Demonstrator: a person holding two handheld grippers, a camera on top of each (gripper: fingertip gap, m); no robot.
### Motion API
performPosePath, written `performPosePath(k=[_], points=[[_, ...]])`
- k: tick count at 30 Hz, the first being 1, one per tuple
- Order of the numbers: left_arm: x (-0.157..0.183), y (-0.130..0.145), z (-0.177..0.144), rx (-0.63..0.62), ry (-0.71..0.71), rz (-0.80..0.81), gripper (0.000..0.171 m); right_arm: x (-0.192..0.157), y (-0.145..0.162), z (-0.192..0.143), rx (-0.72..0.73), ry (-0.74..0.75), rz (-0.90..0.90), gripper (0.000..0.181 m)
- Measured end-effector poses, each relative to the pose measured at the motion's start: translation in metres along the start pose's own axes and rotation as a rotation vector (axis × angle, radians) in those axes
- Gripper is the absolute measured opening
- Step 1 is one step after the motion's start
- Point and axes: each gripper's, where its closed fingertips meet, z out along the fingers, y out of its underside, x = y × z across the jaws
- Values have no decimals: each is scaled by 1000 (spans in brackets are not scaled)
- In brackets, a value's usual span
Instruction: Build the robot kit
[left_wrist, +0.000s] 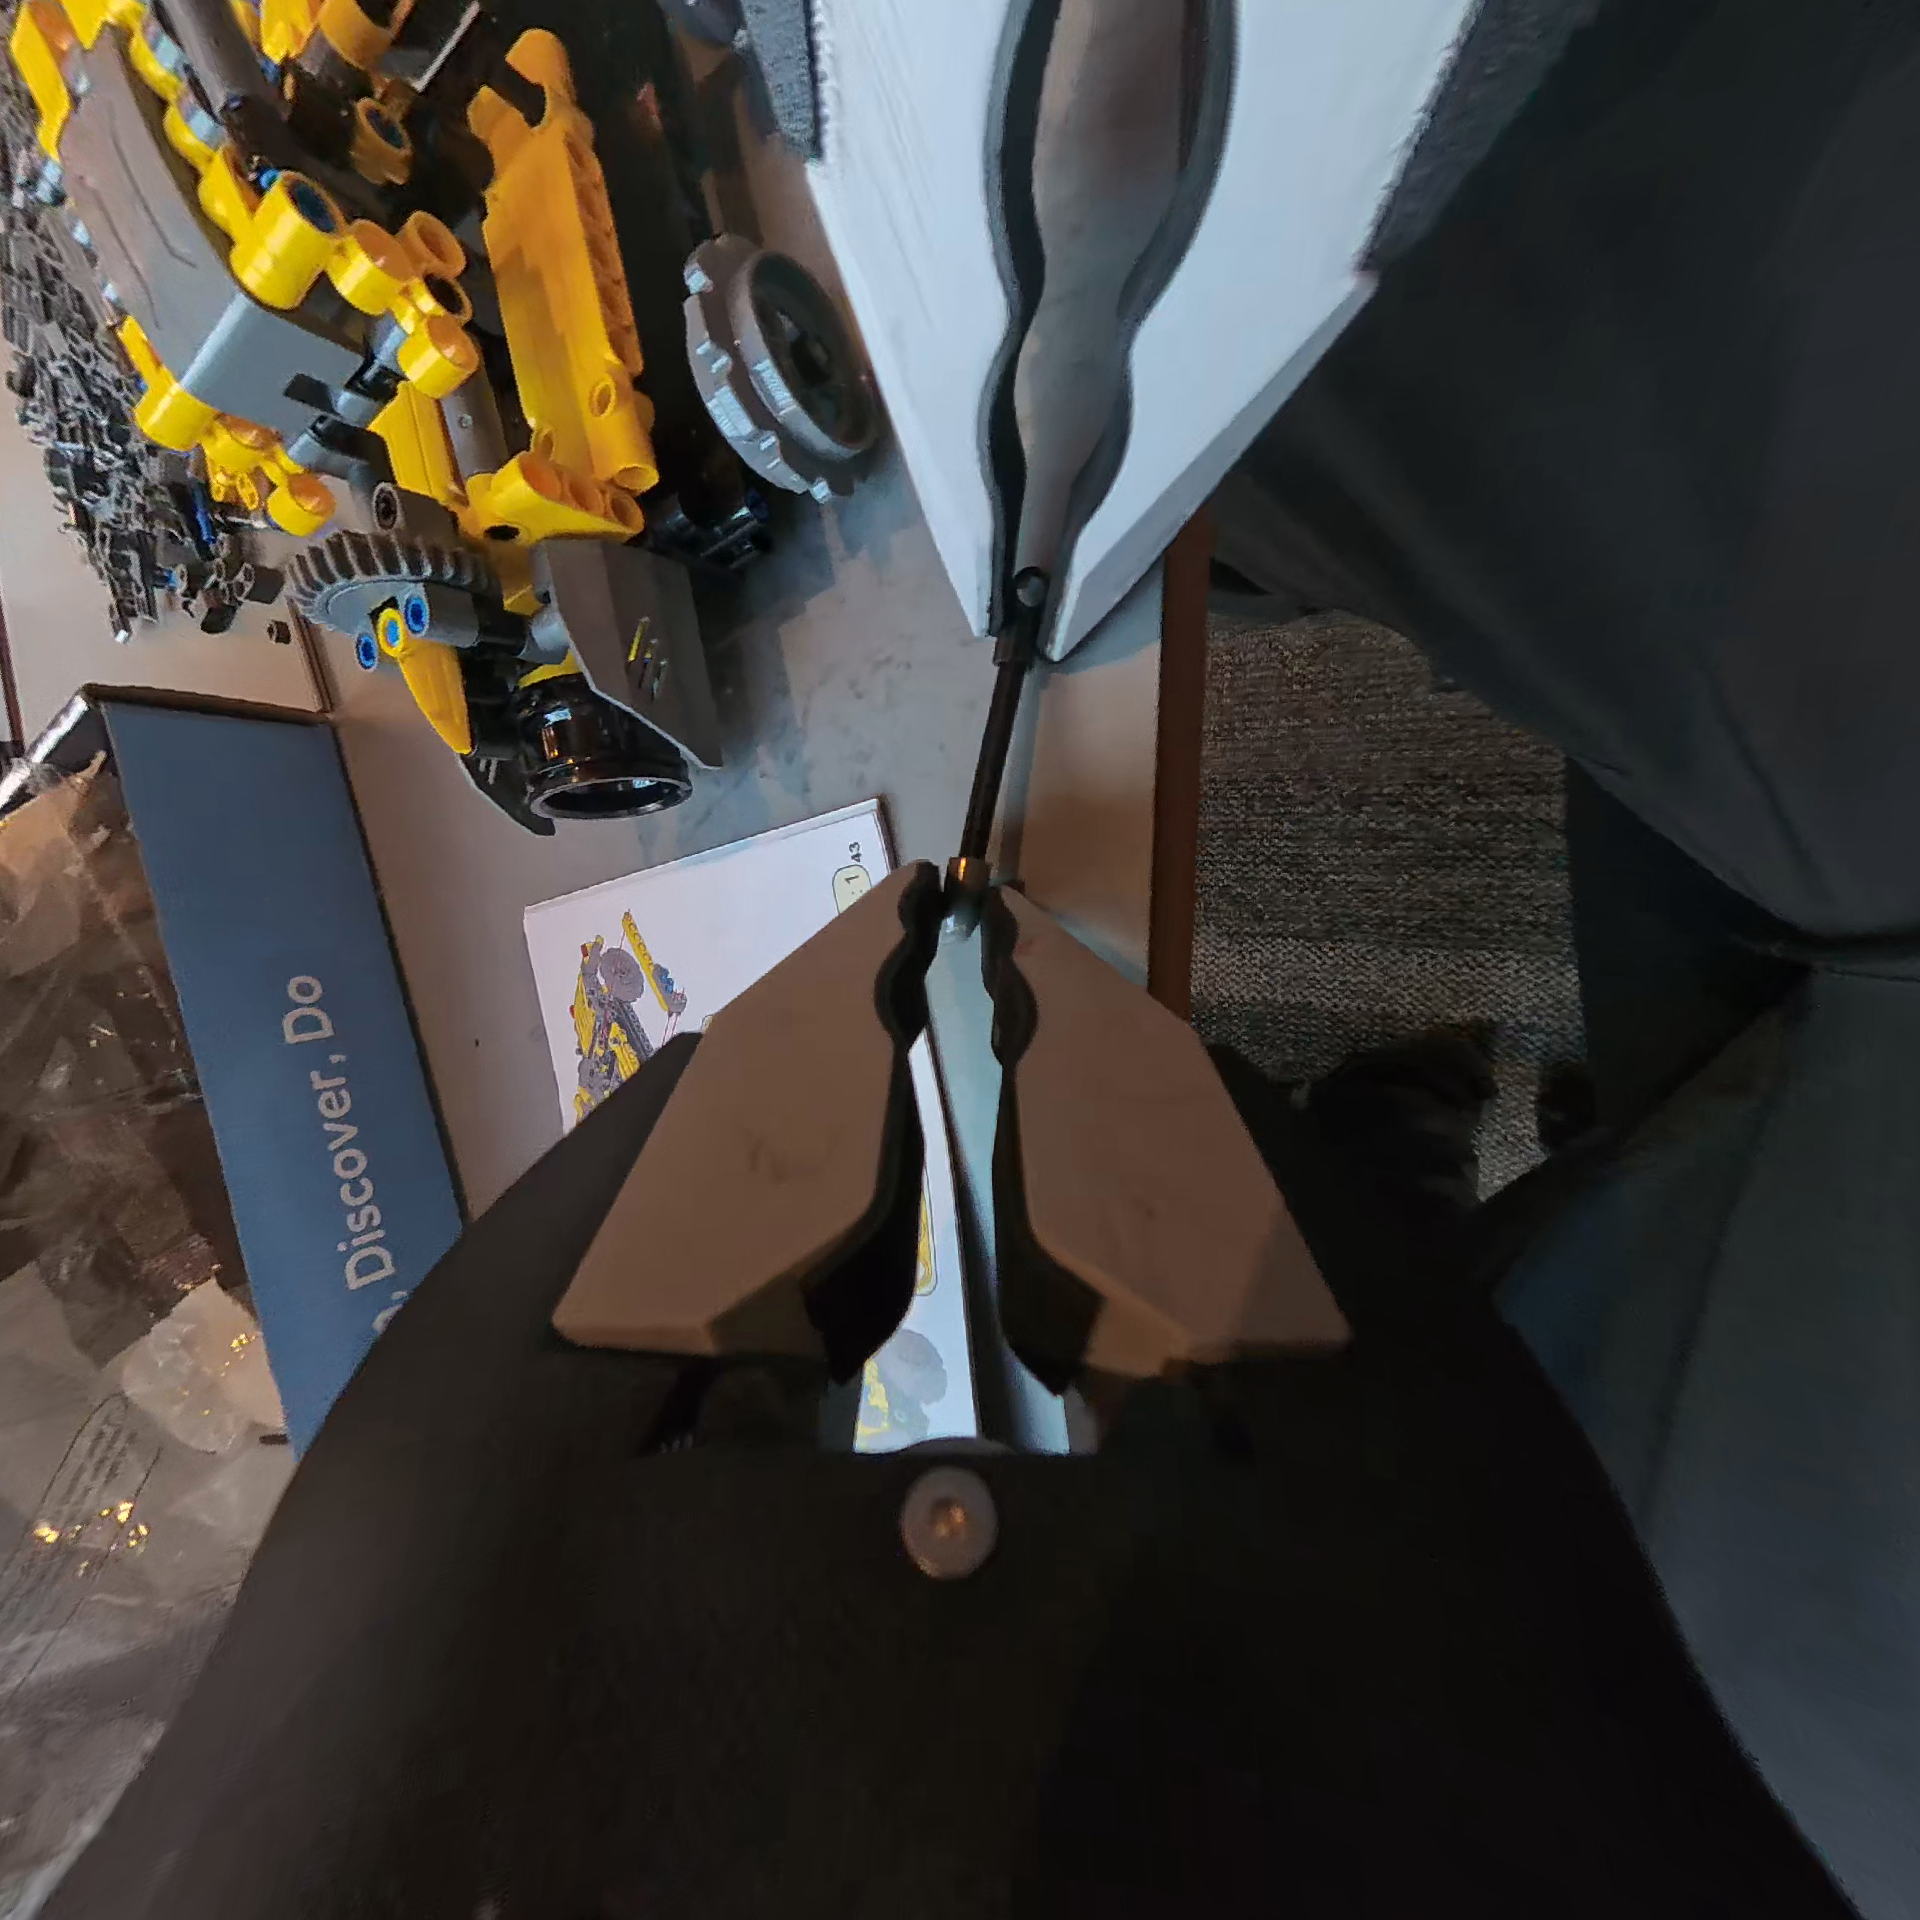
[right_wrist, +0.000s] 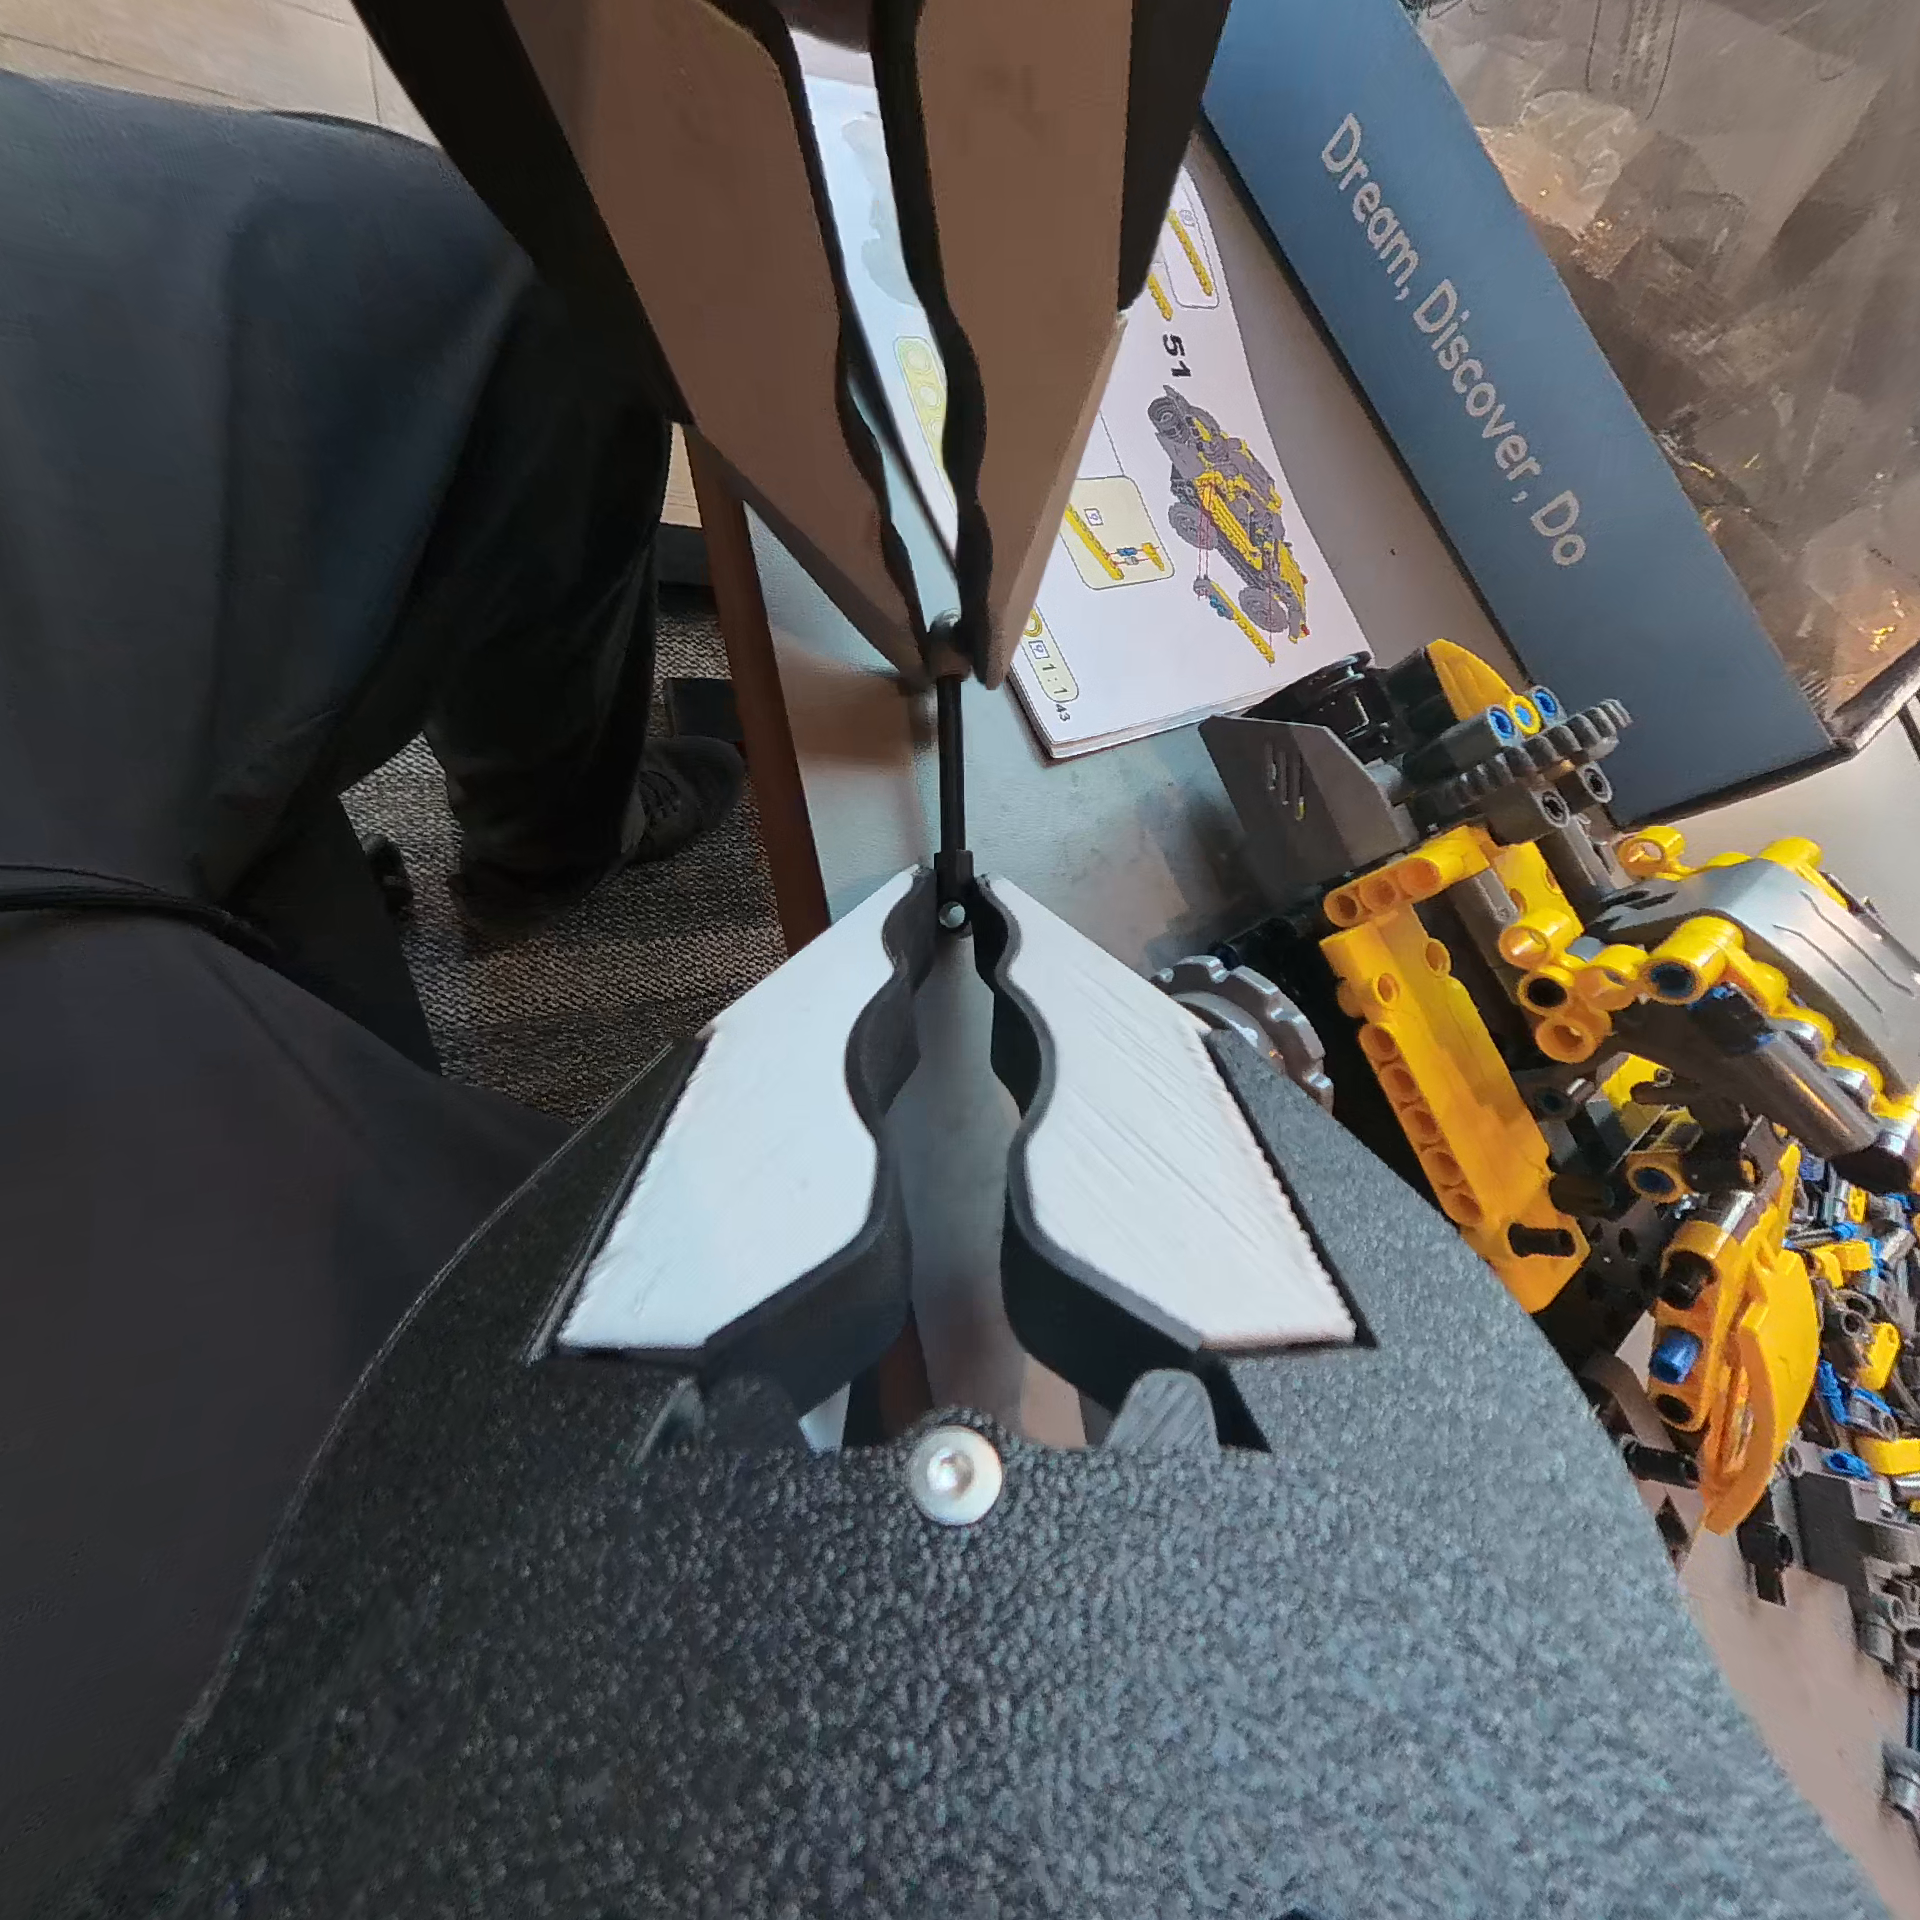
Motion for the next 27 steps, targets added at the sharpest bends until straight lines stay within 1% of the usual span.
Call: performPosePath(k=[3, 11, 14, 17, 19, 22, 27], points=[[0, -1, 0, 32, 7, -27, 5, 0, 0, 0, 3, -11, 10, 5], [2, -1, 0, 40, 21, 85, 4, -1, -1, 1, 7, -43, 37, 5], [2, -1, 0, 56, 22, 86, 4, -1, -1, 1, 2, -50, 37, 5], [2, -1, 0, 70, 22, 96, 3, -1, -2, 2, -38, -48, -10, 3], [2, -1, 0, 80, 24, 96, 4, 0, -2, 3, -41, -55, 2, 3], [3, 0, -1, 71, 32, 152, 4, 1, -3, 5, -41, -56, -6, 3], [2, 1, -1, 54, 48, 170, 4, 2, -3, 6, -25, -77, 20, 4]])
